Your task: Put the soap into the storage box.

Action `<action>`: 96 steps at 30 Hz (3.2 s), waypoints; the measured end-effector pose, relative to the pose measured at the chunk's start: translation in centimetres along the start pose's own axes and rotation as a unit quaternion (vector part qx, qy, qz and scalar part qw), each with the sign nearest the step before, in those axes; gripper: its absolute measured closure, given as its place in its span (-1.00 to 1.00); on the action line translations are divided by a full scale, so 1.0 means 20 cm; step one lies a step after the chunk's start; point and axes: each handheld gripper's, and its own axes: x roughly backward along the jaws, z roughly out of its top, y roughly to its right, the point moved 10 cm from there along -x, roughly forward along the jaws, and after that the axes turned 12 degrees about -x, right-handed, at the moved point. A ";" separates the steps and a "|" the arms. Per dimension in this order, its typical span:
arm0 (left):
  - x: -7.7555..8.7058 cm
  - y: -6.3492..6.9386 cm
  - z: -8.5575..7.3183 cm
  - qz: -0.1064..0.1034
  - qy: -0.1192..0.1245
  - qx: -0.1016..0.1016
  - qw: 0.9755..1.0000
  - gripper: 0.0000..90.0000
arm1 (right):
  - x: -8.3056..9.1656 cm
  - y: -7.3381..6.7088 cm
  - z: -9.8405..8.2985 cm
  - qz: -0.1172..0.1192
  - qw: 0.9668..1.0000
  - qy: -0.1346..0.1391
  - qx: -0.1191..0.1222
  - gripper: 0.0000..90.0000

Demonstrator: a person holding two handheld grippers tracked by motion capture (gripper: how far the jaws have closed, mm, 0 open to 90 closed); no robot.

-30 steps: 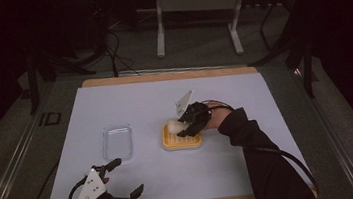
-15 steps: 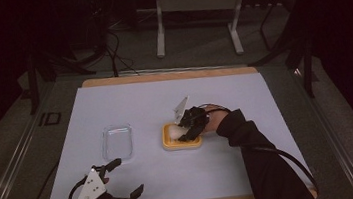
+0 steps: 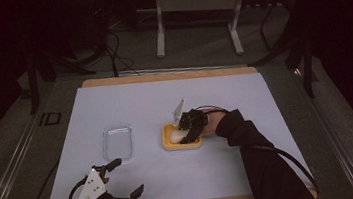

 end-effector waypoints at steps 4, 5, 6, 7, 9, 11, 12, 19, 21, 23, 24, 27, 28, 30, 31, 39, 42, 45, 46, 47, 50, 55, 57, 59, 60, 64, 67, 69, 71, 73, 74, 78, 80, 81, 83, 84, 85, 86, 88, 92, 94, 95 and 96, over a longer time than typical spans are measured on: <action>0.00 0.00 0.00 0.000 -0.001 -0.001 1.000 -0.97 | 0.01 0.01 0.01 -0.003 1.000 -0.001 -0.011 0.03; 0.00 0.00 0.00 0.000 -0.001 -0.001 1.000 -0.97 | 0.02 0.01 0.01 -0.005 1.000 0.001 -0.013 0.02; 0.00 0.00 0.00 0.000 -0.001 -0.001 1.000 -0.97 | 0.03 0.01 0.01 -0.006 1.000 0.004 -0.010 0.01; 0.00 0.00 0.00 0.000 -0.001 -0.002 1.000 -0.97 | 0.04 0.01 0.02 -0.003 1.000 0.009 -0.010 -0.01; 0.00 0.00 0.00 0.000 -0.002 -0.002 1.000 -0.97 | 0.06 0.01 0.04 -0.001 1.000 0.019 -0.011 -0.01; 0.00 0.00 0.00 0.000 -0.002 -0.003 1.000 -0.97 | 0.09 0.01 0.04 -0.004 1.000 0.022 -0.014 -0.02; 0.00 0.00 0.00 -0.001 -0.003 -0.004 1.000 -0.97 | 0.10 0.01 0.05 -0.004 1.000 0.022 -0.014 -0.04; 0.00 0.00 0.00 -0.001 -0.003 -0.005 1.000 -0.97 | 0.17 0.01 0.04 -0.010 0.999 0.019 -0.027 -0.15; 0.00 0.00 0.00 -0.001 -0.003 -0.005 1.000 -0.97 | 0.19 0.01 0.03 -0.011 0.999 0.019 -0.035 -0.23; 0.00 0.01 0.00 -0.003 -0.005 -0.005 1.000 -0.97 | 0.21 0.01 0.03 -0.020 0.999 0.018 -0.044 -0.33; -0.01 0.01 0.00 -0.004 -0.005 -0.005 1.000 -0.97 | 0.22 0.01 0.02 -0.026 0.998 0.017 -0.047 -0.39; -0.01 0.01 0.00 -0.003 -0.005 -0.005 1.000 -0.97 | 0.24 0.00 0.00 -0.031 0.998 0.006 -0.054 -0.64; -0.01 0.01 0.00 -0.003 -0.004 -0.006 1.000 -0.97 | 0.25 0.01 0.00 -0.040 0.998 0.010 -0.056 -0.65; -0.01 0.01 0.00 -0.002 -0.004 -0.005 1.000 -0.97 | 0.27 0.01 0.00 -0.042 0.996 0.022 -0.074 -0.67; -0.01 0.01 0.00 -0.001 -0.004 -0.006 1.000 -0.97 | 0.28 0.01 -0.01 -0.040 0.996 0.026 -0.074 -0.70; -0.01 0.01 0.00 -0.001 -0.005 -0.006 1.000 -0.97 | 0.39 0.08 -0.02 -0.107 0.986 0.059 -0.118 -0.74; -0.01 0.01 0.00 -0.001 -0.004 -0.006 1.000 -0.97 | 0.42 0.08 -0.04 -0.106 0.984 0.066 -0.128 -0.74; -0.01 0.01 0.00 -0.001 -0.005 -0.006 1.000 -0.97 | 0.44 0.07 -0.07 -0.108 0.981 0.073 -0.143 -0.72; -0.01 0.01 0.00 -0.001 -0.005 -0.006 1.000 -0.97 | 0.44 0.07 -0.08 -0.108 0.980 0.074 -0.147 -0.72; -0.01 0.01 0.00 -0.001 -0.005 -0.006 1.000 -0.97 | 0.45 0.07 -0.09 -0.115 0.979 0.077 -0.151 -0.72; -0.01 0.01 0.00 -0.001 -0.005 -0.006 1.000 -0.97 | 0.46 0.06 -0.12 -0.117 0.977 0.079 -0.158 -0.72; -0.01 0.01 -0.01 -0.002 -0.007 -0.006 1.000 -0.97 | 0.48 0.05 -0.20 -0.124 0.967 0.107 -0.197 -0.72; -0.01 0.01 -0.01 -0.002 -0.007 -0.006 1.000 -0.97 | 0.49 0.06 -0.22 -0.137 0.961 0.117 -0.208 -0.71; -0.01 0.01 -0.01 -0.001 -0.006 -0.006 1.000 -0.97 | 0.51 0.06 -0.23 -0.143 0.957 0.126 -0.220 -0.70; -0.01 0.01 -0.01 -0.002 -0.006 -0.006 1.000 -0.97 | 0.51 0.07 -0.24 -0.152 0.954 0.129 -0.224 -0.70; -0.01 0.01 -0.01 -0.002 -0.007 -0.006 1.000 -0.97 | 0.54 0.07 -0.28 -0.162 0.944 0.145 -0.250 -0.69; -0.01 0.01 -0.01 -0.002 -0.006 -0.006 1.000 -0.97 | 0.54 0.07 -0.31 -0.166 0.941 0.149 -0.255 -0.69; -0.01 0.01 -0.01 -0.002 -0.007 -0.005 1.000 -0.97 | 0.54 0.07 -0.34 -0.174 0.936 0.153 -0.265 -0.69; -0.01 0.01 -0.01 -0.002 -0.007 -0.006 1.000 -0.97 | 0.54 0.06 -0.37 -0.175 0.932 0.158 -0.275 -0.69; -0.01 0.01 -0.01 -0.002 -0.006 -0.006 1.000 -0.97 | 0.53 0.06 -0.39 -0.181 0.928 0.159 -0.282 -0.69; -0.01 0.01 -0.01 -0.002 -0.006 -0.005 1.000 -0.97 | 0.53 0.06 -0.40 -0.185 0.927 0.162 -0.283 -0.69; -0.01 0.01 -0.01 -0.002 -0.007 -0.006 1.000 -0.97 | 0.54 0.05 -0.42 -0.193 0.918 0.178 -0.299 -0.69; -0.01 0.01 -0.01 -0.002 -0.007 -0.006 1.000 -0.97 | 0.54 0.05 -0.43 -0.194 0.915 0.181 -0.303 -0.69; -0.01 0.01 -0.01 -0.002 -0.007 -0.006 1.000 -0.97 | 0.55 0.04 -0.45 -0.198 0.910 0.187 -0.313 -0.69; -0.01 0.01 -0.01 -0.002 -0.007 -0.005 1.000 -0.97 | 0.56 0.03 -0.47 -0.207 0.904 0.194 -0.319 -0.69; -0.01 0.01 -0.01 -0.002 -0.007 -0.005 1.000 -0.97 | 0.56 0.03 -0.48 -0.208 0.902 0.198 -0.322 -0.69; -0.01 0.01 -0.01 -0.002 -0.007 -0.005 1.000 -0.97 | 0.57 0.03 -0.49 -0.210 0.898 0.204 -0.327 -0.69; -0.01 0.01 -0.01 -0.002 -0.007 -0.005 1.000 -0.97 | 0.57 0.03 -0.49 -0.213 0.896 0.207 -0.330 -0.69; -0.01 0.01 -0.01 -0.002 -0.006 -0.005 1.000 -0.97 | 0.59 0.02 -0.51 -0.217 0.890 0.216 -0.337 -0.69; -0.01 0.01 -0.01 -0.002 -0.006 -0.006 1.000 -0.97 | 0.59 -0.01 -0.55 -0.218 0.883 0.226 -0.350 -0.69; -0.01 0.01 -0.01 -0.003 -0.007 -0.006 1.000 -0.97 | 0.58 -0.03 -0.57 -0.216 0.883 0.221 -0.352 -0.69; -0.01 0.01 -0.01 -0.003 -0.007 -0.006 1.000 -0.97 | 0.58 -0.03 -0.59 -0.220 0.883 0.219 -0.352 -0.69; -0.01 0.01 -0.01 -0.003 -0.006 -0.006 1.000 -0.97 | 0.57 -0.04 -0.60 -0.221 0.882 0.219 -0.355 -0.69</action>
